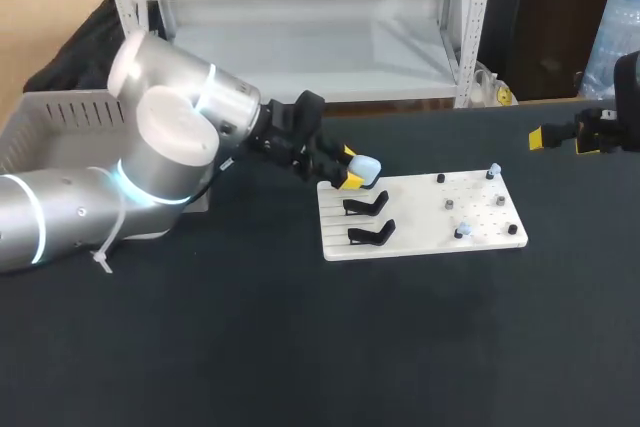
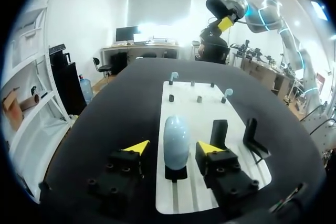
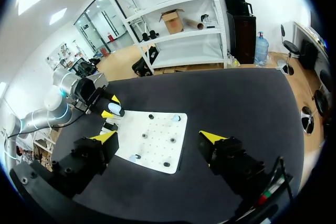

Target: Pick up each earbud case from the left stands, insert the matching earbuds, close the lid, and place the case in the box.

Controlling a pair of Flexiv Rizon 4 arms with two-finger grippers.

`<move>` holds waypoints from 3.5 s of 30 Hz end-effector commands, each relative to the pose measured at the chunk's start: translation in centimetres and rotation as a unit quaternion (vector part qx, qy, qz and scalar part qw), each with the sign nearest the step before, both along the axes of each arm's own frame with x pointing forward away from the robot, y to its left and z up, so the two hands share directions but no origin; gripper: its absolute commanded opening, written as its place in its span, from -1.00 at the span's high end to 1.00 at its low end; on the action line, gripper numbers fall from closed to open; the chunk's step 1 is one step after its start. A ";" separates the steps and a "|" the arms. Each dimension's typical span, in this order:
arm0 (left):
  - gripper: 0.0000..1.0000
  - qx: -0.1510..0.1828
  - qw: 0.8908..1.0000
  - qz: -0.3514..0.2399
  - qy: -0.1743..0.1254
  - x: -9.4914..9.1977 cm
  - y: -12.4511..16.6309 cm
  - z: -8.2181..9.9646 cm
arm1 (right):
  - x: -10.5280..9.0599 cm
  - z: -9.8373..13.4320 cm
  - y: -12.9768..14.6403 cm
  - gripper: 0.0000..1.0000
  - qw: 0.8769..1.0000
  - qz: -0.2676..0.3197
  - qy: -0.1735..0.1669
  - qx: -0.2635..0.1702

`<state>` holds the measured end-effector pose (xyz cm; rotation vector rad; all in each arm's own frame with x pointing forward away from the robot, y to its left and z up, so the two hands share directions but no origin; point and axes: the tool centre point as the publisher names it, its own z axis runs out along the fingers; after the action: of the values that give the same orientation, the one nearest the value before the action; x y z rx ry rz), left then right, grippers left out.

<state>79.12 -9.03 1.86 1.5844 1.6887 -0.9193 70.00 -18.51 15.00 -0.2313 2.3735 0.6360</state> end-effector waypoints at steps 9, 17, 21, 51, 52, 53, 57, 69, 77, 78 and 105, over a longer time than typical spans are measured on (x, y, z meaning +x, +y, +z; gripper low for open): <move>-0.04 -0.004 1.000 0.007 0.002 0.1 -0.2 -0.4 | 0.0 0.0 0.0 -1.00 1.000 0.000 0.000 0.000; 0.02 -0.008 1.000 0.009 0.001 0.1 -0.1 -0.2 | 0.0 0.0 0.0 -1.00 1.000 0.000 0.000 0.000; 0.04 -0.009 1.000 0.009 0.001 0.1 0.0 -0.1 | 0.0 0.0 0.0 -1.00 1.000 0.000 0.000 0.000; 1.00 -0.052 0.998 0.003 -0.016 -1.2 0.4 3.6 | 0.0 0.0 0.0 -1.00 1.000 0.000 0.000 0.000; 1.00 -0.059 0.998 0.003 -0.019 -1.3 0.3 4.0 | 0.0 0.0 0.0 -1.00 1.000 0.000 0.000 0.000; 1.00 -0.065 0.998 0.003 -0.021 -1.4 0.3 4.5 | 0.0 0.0 0.0 -1.00 1.000 0.000 0.000 0.000; 1.00 -0.095 0.995 0.004 -0.032 -1.9 -0.4 6.2 | 0.0 0.0 0.0 -1.00 1.000 0.000 0.000 0.000; 1.00 -0.185 0.981 0.028 -0.057 -3.0 -2.4 9.7 | 0.0 0.0 0.0 -1.00 1.000 0.000 0.000 0.000; 1.00 -0.190 0.980 0.021 -0.064 -3.0 -2.5 10.3 | 0.0 0.0 0.0 -1.00 1.000 0.000 0.000 0.000; 1.00 -0.190 0.980 0.021 -0.064 -3.0 -2.5 10.3 | 0.0 0.0 0.0 -1.00 1.000 0.000 0.000 0.000; 1.00 -0.217 0.974 -0.030 -0.051 -3.7 -2.0 10.3 | 0.0 0.0 0.0 -1.00 1.000 0.000 0.000 0.000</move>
<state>74.73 -11.35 12.40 1.3402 1.2856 -1.1021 70.00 -18.50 15.00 -0.2314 2.3735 0.6360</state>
